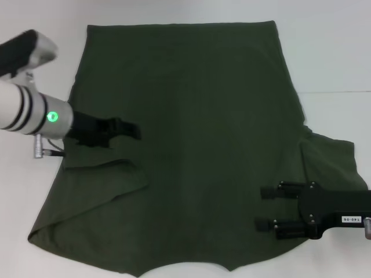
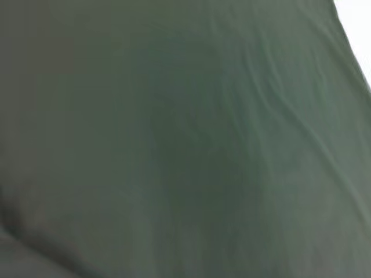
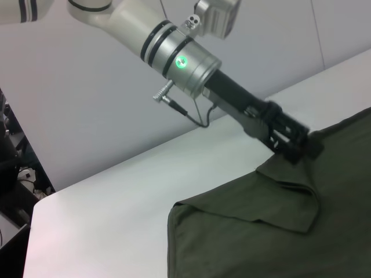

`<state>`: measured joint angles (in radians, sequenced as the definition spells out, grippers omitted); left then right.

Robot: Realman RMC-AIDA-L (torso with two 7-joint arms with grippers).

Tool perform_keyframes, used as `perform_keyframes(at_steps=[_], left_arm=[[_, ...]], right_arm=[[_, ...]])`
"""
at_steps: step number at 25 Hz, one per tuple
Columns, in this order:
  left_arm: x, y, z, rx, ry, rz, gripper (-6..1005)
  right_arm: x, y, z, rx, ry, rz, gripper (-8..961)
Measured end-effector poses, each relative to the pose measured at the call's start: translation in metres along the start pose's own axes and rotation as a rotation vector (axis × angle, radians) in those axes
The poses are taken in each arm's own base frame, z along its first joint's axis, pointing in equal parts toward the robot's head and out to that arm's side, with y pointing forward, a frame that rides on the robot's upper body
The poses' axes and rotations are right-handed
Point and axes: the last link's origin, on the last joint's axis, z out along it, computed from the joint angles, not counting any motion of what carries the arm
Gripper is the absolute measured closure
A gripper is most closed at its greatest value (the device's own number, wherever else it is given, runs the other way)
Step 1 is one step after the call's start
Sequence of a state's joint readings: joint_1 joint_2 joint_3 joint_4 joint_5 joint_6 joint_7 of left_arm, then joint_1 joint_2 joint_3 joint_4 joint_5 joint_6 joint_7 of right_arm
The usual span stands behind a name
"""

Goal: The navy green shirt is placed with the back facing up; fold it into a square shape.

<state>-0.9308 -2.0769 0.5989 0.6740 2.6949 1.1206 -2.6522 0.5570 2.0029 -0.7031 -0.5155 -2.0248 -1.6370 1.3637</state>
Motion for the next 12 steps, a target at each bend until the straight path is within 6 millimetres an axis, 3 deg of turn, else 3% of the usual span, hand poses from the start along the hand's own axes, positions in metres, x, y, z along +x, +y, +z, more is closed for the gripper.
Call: perform_keyframes(at_steps=[6,12], left_arm=[[-0.004,-0.035,-0.019,-0.065,0.163,-0.1,52],[-0.018,-0.067,-0.023,-0.035,0.264,-0.132,53]], right_arm=[[0.0,0.0,0.0,-0.001,-0.001,0.001,70],[0.0,0.001,0.002,-0.007,0.002,0.003,75]])
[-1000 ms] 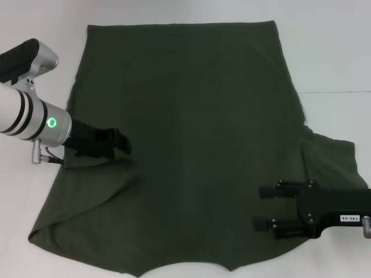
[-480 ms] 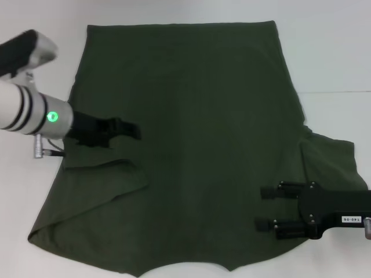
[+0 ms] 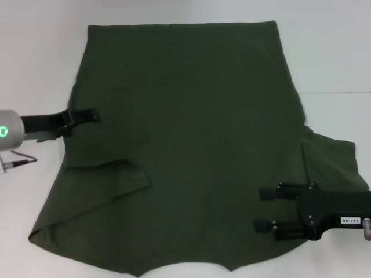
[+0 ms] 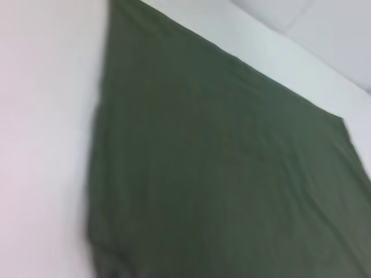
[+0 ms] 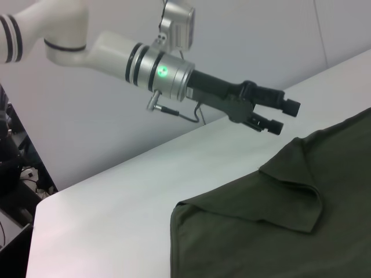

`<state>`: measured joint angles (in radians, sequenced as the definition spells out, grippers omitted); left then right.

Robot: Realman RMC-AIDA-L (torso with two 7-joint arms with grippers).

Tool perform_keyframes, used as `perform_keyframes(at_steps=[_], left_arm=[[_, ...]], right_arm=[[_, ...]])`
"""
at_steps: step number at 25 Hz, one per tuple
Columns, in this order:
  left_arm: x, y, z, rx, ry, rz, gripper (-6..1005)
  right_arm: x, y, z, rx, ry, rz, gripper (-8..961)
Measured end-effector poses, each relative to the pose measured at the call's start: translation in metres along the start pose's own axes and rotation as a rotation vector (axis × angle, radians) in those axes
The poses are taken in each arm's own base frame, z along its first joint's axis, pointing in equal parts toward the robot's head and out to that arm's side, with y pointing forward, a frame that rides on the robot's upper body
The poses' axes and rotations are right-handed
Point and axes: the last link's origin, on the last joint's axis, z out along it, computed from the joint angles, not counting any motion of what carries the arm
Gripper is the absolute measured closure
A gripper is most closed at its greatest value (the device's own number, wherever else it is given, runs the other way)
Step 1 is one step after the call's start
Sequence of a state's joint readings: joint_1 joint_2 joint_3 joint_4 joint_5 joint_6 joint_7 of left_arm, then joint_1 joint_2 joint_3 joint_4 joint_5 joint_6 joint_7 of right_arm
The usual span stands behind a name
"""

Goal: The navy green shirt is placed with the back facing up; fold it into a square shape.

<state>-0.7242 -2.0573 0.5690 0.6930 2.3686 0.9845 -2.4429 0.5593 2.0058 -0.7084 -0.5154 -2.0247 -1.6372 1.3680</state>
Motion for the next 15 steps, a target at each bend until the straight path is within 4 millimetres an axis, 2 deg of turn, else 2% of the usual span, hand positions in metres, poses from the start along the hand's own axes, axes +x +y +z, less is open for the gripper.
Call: perform_keyframes(at_steps=[6,15], left_arm=[[-0.014,-0.019,0.006,0.066,0.025,0.001,53],[-0.019,-0.022,0.01,0.084,0.026,0.017,54]], right_arm=[[-0.001,0.0,-0.001,0.0,0.001,0.003,111],[-0.001,0.0,-0.001,-0.001,0.001,0.002,200]])
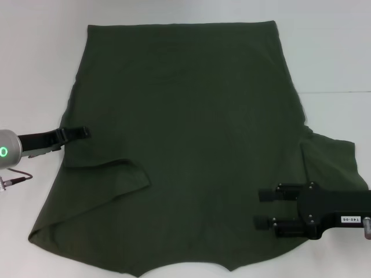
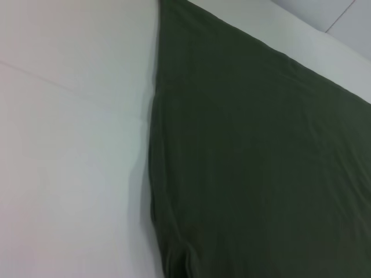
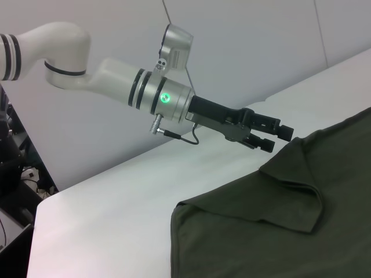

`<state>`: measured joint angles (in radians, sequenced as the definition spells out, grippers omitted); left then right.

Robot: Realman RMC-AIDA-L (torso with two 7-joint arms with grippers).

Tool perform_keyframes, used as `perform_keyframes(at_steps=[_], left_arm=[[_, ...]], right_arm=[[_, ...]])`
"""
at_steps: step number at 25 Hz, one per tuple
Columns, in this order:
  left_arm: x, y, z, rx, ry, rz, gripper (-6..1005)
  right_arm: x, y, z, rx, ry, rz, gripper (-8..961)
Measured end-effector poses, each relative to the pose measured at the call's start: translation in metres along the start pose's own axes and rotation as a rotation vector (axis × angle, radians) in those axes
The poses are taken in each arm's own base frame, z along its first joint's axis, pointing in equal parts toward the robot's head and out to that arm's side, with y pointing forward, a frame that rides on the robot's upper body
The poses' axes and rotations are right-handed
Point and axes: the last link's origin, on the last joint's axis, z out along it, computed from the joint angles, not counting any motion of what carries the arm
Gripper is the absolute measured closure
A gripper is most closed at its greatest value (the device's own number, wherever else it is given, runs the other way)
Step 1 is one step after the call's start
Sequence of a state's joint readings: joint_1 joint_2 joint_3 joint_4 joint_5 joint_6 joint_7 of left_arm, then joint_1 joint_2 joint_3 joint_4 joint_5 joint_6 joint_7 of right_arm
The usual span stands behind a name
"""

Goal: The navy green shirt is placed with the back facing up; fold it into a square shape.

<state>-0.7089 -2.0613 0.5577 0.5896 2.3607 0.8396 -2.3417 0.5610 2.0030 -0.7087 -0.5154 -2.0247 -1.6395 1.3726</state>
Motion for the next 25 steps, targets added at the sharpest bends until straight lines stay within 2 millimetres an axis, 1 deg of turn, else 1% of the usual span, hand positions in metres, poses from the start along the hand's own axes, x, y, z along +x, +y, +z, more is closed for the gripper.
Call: perform_keyframes(at_steps=[10,25], left_arm=[[-0.009,0.003,0.007,0.002,-0.018,0.036,54],[-0.012,0.004,0.009,0.001,-0.036,0.089,53]], right_arm=[[0.0,0.0,0.0,0.001,0.001,-0.003,199],[-0.001,-0.001,0.0,0.004,0.002,-0.005,200]])
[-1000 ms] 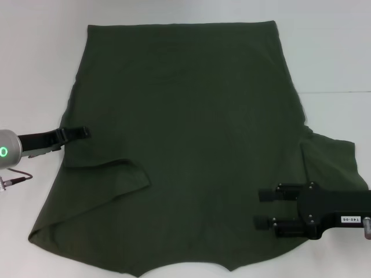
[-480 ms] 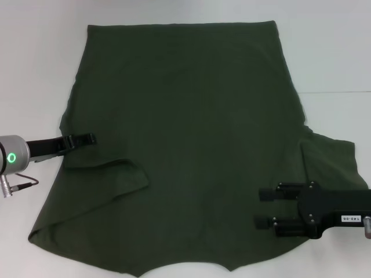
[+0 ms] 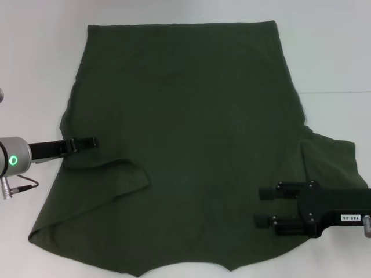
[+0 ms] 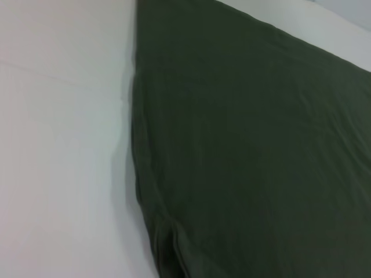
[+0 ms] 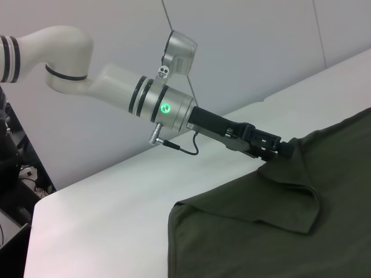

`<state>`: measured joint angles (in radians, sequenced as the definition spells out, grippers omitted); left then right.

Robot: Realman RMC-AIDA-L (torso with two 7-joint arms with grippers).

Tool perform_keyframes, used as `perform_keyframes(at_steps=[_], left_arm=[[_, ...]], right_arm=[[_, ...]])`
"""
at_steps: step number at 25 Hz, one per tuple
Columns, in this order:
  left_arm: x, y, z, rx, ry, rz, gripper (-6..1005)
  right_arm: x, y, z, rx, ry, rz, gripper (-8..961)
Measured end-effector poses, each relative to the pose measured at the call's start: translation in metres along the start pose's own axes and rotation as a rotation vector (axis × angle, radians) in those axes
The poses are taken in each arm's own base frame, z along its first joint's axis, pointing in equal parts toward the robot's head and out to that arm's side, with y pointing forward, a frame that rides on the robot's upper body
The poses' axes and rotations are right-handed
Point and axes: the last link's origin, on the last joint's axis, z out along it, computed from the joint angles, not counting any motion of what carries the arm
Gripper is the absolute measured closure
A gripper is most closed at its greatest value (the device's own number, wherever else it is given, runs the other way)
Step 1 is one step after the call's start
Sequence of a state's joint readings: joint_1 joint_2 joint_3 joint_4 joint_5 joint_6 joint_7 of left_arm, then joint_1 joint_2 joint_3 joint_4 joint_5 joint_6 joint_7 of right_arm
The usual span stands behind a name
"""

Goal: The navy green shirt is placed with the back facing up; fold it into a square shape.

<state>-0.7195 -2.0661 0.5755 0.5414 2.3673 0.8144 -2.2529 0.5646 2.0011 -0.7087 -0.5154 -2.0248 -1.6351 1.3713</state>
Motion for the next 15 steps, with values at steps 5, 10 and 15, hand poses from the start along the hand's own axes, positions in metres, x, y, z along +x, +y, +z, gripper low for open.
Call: perform_keyframes(at_steps=[5,10,15], left_arm=[[-0.001,0.001,0.0,-0.009,-0.009,0.003,53],[-0.001,0.008,0.0,-0.042,-0.028,0.01,53],[-0.001,0.014,0.001,-0.07,-0.043,0.01,54]], right_arm=[[0.001,0.0,-0.001,0.006,-0.001,-0.001,200],[0.001,-0.001,-0.002,0.008,-0.002,-0.002,199],[0.001,0.0,-0.002,0.007,-0.002,-0.003,200]])
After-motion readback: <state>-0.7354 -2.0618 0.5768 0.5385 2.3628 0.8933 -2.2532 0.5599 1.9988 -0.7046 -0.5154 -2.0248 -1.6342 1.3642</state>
